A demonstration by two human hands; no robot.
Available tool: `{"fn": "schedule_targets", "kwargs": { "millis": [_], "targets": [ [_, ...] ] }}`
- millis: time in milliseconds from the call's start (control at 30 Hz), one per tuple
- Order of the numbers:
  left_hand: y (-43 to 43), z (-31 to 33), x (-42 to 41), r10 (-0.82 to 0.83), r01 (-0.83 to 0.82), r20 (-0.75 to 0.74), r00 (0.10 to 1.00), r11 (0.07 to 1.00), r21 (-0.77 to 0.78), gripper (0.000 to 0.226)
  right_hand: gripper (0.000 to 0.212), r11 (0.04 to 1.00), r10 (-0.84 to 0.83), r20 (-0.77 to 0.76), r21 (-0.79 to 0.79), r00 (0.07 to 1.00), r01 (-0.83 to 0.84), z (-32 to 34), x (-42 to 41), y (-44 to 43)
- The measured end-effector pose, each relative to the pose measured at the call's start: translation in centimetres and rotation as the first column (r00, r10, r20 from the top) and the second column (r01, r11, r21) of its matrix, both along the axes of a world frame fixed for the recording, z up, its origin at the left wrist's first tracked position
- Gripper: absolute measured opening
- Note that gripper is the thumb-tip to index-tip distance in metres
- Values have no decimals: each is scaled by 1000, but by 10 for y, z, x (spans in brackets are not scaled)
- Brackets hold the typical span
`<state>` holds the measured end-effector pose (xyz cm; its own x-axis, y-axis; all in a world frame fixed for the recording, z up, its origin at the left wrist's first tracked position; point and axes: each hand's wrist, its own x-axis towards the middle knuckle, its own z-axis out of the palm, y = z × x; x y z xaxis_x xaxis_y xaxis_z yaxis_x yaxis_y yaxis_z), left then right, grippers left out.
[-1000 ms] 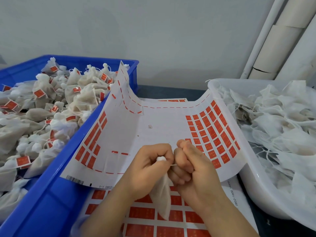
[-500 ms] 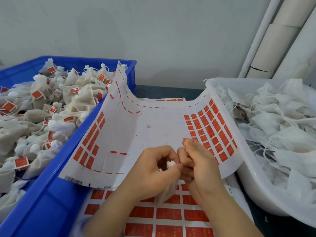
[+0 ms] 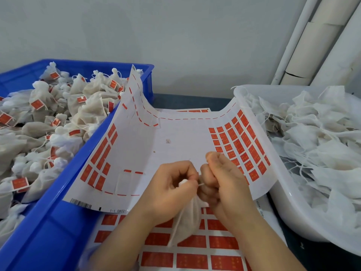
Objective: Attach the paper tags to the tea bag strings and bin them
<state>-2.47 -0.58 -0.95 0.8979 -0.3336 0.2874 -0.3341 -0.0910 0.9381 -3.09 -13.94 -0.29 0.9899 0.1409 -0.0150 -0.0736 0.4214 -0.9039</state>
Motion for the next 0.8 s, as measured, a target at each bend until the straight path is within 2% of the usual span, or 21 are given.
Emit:
{"fn": "schedule_targets", "kwargs": {
  "millis": [100,167,267,367,433,500,567,700,800],
  "targets": [
    [-6,1,3,171,-166,-51,984,983,83,18,5,940,-133,121,-298,984,164,-3,5,-7],
    [-5,1,5,255,-247,-56,965,961,127,22,16,846,-102,258,-485,961,220,-5,5,-12],
    [-4,1,6,223,-206,-106,969,967,147,17,25,642,75,405,-719,911,267,-7,1,-11],
    [-4,1,7,219,-200,-116,969,967,156,15,15,416,177,465,-834,867,363,-11,2,-8],
    [-3,1,8,231,-212,-144,962,968,135,16,9,365,177,495,-836,851,410,-11,5,-10],
    [0,0,9,252,-233,-129,959,961,151,18,8,373,172,513,-824,841,426,-10,6,-13],
    [1,0,10,235,-212,-145,961,964,158,12,18,417,157,491,-820,857,393,-10,4,-14],
    [2,2,8,39,-19,-226,973,996,90,12,30,670,59,419,-689,906,275,-9,0,-10],
    [3,4,7,-93,86,-219,971,996,-40,10,37,837,42,335,-526,941,150,-8,-2,-3]
  ]
}}
